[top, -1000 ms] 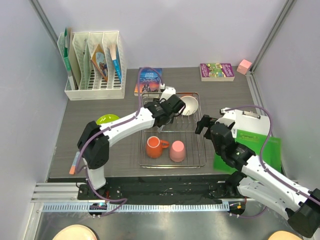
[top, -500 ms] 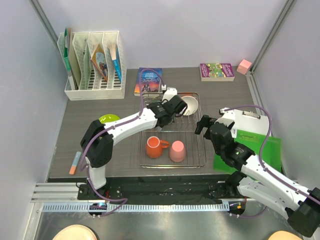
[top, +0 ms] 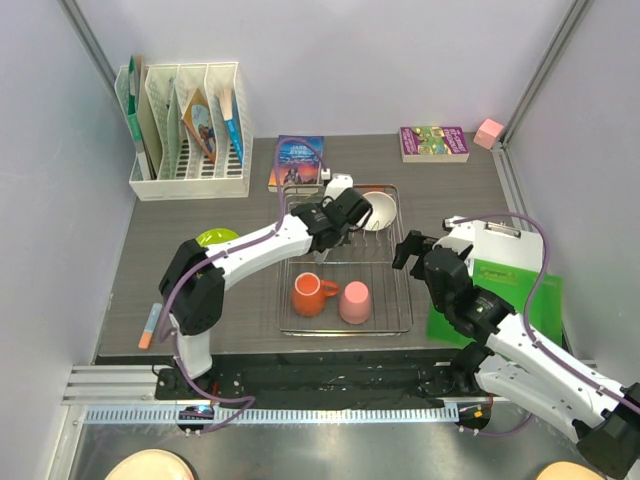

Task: Unload the mixed dishes from the dish rack
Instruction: Pick up the plate from the dish rack, then place the plate at the center of the board.

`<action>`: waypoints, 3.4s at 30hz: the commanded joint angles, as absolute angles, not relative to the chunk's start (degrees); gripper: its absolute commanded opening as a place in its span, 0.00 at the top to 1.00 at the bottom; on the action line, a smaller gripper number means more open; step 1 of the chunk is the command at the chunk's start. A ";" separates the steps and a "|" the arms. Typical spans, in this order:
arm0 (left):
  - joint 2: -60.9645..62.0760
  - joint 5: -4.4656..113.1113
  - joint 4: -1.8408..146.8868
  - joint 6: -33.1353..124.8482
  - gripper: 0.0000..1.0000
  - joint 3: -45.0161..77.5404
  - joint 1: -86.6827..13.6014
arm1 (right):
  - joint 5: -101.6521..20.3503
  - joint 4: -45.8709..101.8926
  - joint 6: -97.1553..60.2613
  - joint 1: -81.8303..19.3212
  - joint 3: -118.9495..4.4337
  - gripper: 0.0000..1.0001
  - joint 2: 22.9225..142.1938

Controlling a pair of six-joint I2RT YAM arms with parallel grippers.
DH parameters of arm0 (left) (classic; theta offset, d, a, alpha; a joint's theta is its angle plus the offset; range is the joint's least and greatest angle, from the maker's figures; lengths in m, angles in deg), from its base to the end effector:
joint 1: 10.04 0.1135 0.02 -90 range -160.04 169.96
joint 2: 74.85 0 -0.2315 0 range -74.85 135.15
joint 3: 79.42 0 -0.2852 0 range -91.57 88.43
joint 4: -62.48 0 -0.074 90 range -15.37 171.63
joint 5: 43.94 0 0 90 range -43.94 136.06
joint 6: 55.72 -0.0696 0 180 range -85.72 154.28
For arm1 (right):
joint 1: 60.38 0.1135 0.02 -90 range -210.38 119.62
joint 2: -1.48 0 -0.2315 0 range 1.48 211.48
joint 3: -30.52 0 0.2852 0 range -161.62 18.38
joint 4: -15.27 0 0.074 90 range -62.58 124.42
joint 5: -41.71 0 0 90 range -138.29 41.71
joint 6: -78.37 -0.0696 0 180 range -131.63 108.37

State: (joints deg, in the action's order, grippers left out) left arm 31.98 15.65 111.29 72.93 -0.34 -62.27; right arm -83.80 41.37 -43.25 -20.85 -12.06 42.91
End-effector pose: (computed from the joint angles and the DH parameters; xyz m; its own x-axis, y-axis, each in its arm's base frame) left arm 0.3023 -0.3326 0.1963 -0.7044 0.0297 -0.7092 0.0803 0.9960 -0.0380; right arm 0.2186 0.1280 0.2173 -0.3357 0.2763 -0.9005 0.0753 0.9608 0.2667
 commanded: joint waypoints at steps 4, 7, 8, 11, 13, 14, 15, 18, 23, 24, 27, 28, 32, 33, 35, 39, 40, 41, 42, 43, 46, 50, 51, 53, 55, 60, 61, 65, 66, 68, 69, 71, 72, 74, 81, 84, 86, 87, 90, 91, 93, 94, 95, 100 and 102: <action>23.60 15.12 113.56 67.50 1.00 -1.39 -61.98 | -85.12 41.74 -43.10 -20.83 -14.76 0.00 41.55; 21.66 16.87 113.65 66.62 1.00 -2.01 -61.98 | -85.21 41.74 -43.19 -20.92 -14.76 0.00 41.64; 21.13 17.23 113.56 66.53 1.00 -1.92 -61.98 | -85.29 41.74 -43.19 -20.74 -14.67 0.00 41.64; 19.20 18.81 112.69 66.44 1.00 -1.31 -61.98 | -85.29 41.83 -43.36 -20.83 -14.58 0.00 41.73; 18.06 19.43 111.98 66.44 1.00 -0.25 -61.98 | -85.12 41.83 -43.53 -20.83 -14.49 0.00 41.73; 17.44 20.13 111.63 66.36 1.00 0.01 -61.98 | -85.12 41.83 -43.45 -20.83 -14.58 0.00 41.56; 16.39 20.31 111.19 66.36 1.00 0.54 -61.98 | -85.12 41.83 -43.36 -20.83 -14.50 0.00 41.47; 14.54 21.27 111.45 66.01 1.00 0.37 -61.98 | -85.29 42.00 -43.36 -20.83 -14.67 0.00 41.38; 9.97 16.72 114.35 63.38 1.00 -1.21 -61.98 | -85.38 42.44 -43.36 -20.92 -14.85 0.00 40.77; 9.27 12.53 115.75 62.85 1.00 -2.44 -61.90 | -85.64 42.53 -43.27 -20.92 -14.76 0.00 40.68; 6.45 4.60 120.58 60.83 1.00 -4.72 -61.20 | -85.56 42.53 -43.36 -20.83 -14.67 0.00 40.24; 5.93 -1.08 122.68 60.30 1.00 -5.08 -60.58 | -85.56 42.36 -43.36 -20.83 -14.50 0.00 40.24; 5.83 -13.08 126.82 58.80 1.00 -4.12 -58.83 | -84.94 42.01 -44.06 -20.92 -14.41 0.00 41.03; 6.18 -13.26 128.57 60.54 1.00 -3.94 -57.78 | -84.68 41.66 -44.15 -20.83 -14.23 0.00 41.29; 7.84 -13.09 132.61 63.09 1.00 -2.90 -54.00 | -84.07 41.22 -44.68 -20.92 -13.62 0.00 41.38; 11.36 -13.52 134.56 65.39 1.00 2.89 -51.53 | -83.54 40.95 -45.12 -20.92 -13.09 0.00 41.12; 12.24 -14.31 135.09 66.70 1.00 3.78 -51.44 | -83.62 40.86 -45.03 -20.83 -12.65 0.00 40.68; 14.34 -15.89 135.70 67.40 1.00 4.92 -51.18 | -83.62 40.86 -44.94 -20.92 -12.56 0.00 40.50; 15.14 -16.34 135.97 68.02 1.00 5.37 -50.83 | -83.54 40.86 -44.94 -20.83 -12.39 0.00 40.41; 16.19 -16.60 135.63 68.20 1.00 5.72 -50.13 | -83.62 40.78 -45.03 -20.83 -12.21 0.00 40.24; 19.89 -16.60 135.45 70.74 1.00 6.26 -48.20 | -83.01 40.69 -44.77 -20.83 -12.30 0.00 40.41; 24.72 -16.69 135.88 72.68 1.00 5.29 -46.61 | -82.92 40.95 -44.86 -20.92 -12.03 0.00 39.80; 26.30 -16.43 136.15 72.86 1.00 5.20 -46.08 | -83.09 41.12 -44.77 -20.92 -11.77 0.00 39.54; 27.80 -16.25 136.15 73.30 1.00 5.46 -45.55 | -83.19 41.30 -44.94 -20.83 -11.51 0.00 39.01; 29.30 -15.20 136.41 74.35 1.00 6.42 -44.85 | -83.36 41.30 -44.94 -20.83 -11.07 0.00 38.83; 29.83 -11.34 132.64 74.53 1.00 11.26 -42.31 | -83.36 41.30 -45.12 -20.83 -10.63 0.00 39.27; 30.18 -10.72 132.55 74.53 1.00 11.70 -41.95 | -83.45 41.30 -45.12 -20.83 -10.71 0.00 39.53; 32.63 -10.02 131.67 73.83 1.00 11.79 -40.98 | -83.19 41.21 -44.94 -20.83 -10.89 0.00 40.32; 33.07 -9.75 131.49 73.74 1.00 11.79 -40.89 | -83.18 41.13 -44.94 -20.83 -10.89 0.00 40.50; 34.82 -9.14 131.32 73.39 1.00 11.62 -40.80 | -83.27 40.95 -44.94 -20.83 -10.98 0.00 40.68; 35.27 -8.70 131.06 73.21 1.00 11.61 -40.72 | -83.27 40.95 -44.86 -20.83 -10.98 0.00 40.68; 36.33 -8.08 130.70 72.69 1.00 11.61 -40.63 | -83.36 40.95 -44.68 -20.83 -10.98 0.00 40.50; 36.94 -7.64 130.44 72.60 1.00 11.70 -40.45 | -83.45 41.04 -44.59 -20.83 -10.81 0.00 40.33; 37.30 -6.77 130.09 72.07 0.99 11.61 -40.19 | -83.27 40.95 -44.33 -20.92 -10.72 0.00 39.97; 37.12 -5.09 129.73 71.54 0.82 11.26 -39.13 | -83.36 41.13 -43.98 -20.92 -10.72 0.00 39.62; 36.16 -5.09 130.00 71.37 0.68 11.09 -39.13 | -83.27 41.13 -44.06 -20.83 -10.80 0.00 39.97; 34.93 -5.18 130.35 71.37 0.57 10.65 -39.13 | -83.19 41.13 -43.98 -20.92 -11.07 0.00 40.32; 34.49 -5.27 130.52 71.28 0.51 10.39 -39.13 | -83.10 41.13 -43.98 -20.83 -11.07 0.00 40.50; 33.08 -5.71 131.49 71.19 0.34 9.24 -39.13 | -82.92 40.95 -44.06 -20.83 -11.16 0.01 41.03; 32.38 -5.79 131.58 71.28 0.29 8.98 -39.13 | -82.92 40.95 -44.06 -20.83 -11.24 0.00 41.12; 31.76 -6.06 132.28 71.02 0.24 8.02 -39.13 | -82.83 40.95 -44.06 -20.83 -11.33 0.00 41.38; 31.50 -6.23 132.54 71.02 0.21 7.66 -39.13 | -82.75 40.95 -44.15 -20.83 -11.33 0.00 41.47; 31.06 -6.76 133.33 71.10 0.20 6.62 -39.13 | -82.75 40.86 -44.15 -20.92 -11.33 0.00 41.38; 28.95 -7.29 135.71 71.10 0.18 2.92 -39.31 | -82.74 40.86 -44.15 -20.83 -11.42 0.00 41.38; 27.46 -7.64 136.93 71.10 0.17 1.08 -39.74 | -82.74 40.86 -44.15 -20.92 -11.59 0.00 41.55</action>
State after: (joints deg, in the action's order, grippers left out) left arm 32.33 -4.96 133.72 71.07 5.41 -39.47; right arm -82.62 42.84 -44.32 -20.85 -10.86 41.38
